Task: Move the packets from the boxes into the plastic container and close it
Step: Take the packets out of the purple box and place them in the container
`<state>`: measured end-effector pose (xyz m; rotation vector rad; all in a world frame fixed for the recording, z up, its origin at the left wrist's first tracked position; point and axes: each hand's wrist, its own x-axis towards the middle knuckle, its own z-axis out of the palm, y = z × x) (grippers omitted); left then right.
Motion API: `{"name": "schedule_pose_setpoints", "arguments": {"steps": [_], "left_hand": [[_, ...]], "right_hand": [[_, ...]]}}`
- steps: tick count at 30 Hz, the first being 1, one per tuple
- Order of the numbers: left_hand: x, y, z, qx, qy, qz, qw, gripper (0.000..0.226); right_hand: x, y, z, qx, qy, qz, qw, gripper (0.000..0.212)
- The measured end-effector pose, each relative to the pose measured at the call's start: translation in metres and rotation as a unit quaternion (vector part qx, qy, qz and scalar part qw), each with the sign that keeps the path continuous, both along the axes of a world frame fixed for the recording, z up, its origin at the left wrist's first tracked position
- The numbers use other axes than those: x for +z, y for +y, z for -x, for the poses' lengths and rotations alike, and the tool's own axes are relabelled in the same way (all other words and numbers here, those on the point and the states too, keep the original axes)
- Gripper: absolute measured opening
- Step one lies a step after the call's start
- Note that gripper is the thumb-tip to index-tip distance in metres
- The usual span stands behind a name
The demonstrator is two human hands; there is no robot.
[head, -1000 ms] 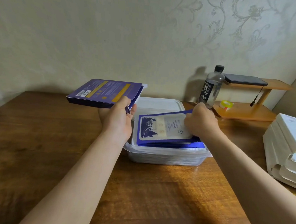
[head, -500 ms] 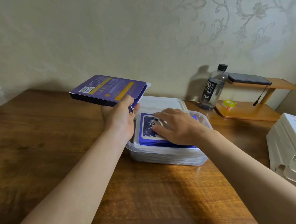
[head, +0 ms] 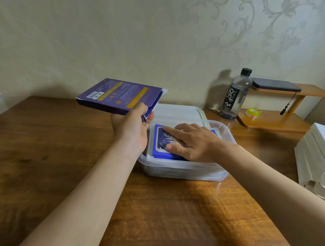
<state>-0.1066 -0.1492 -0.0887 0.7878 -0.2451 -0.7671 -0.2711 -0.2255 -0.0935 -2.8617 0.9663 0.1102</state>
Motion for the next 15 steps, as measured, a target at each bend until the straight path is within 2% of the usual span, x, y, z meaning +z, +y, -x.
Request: {"name": "schedule_pose_setpoints", "arguments": {"steps": [15], "left_hand": [[-0.0001, 0.0023, 0.0019, -0.001, -0.023, -0.008, 1.000, 0.035]], "right_hand": [[-0.0005, -0.0032, -0.0003, 0.004, 0.019, 0.006, 1.000, 0.077]]}}
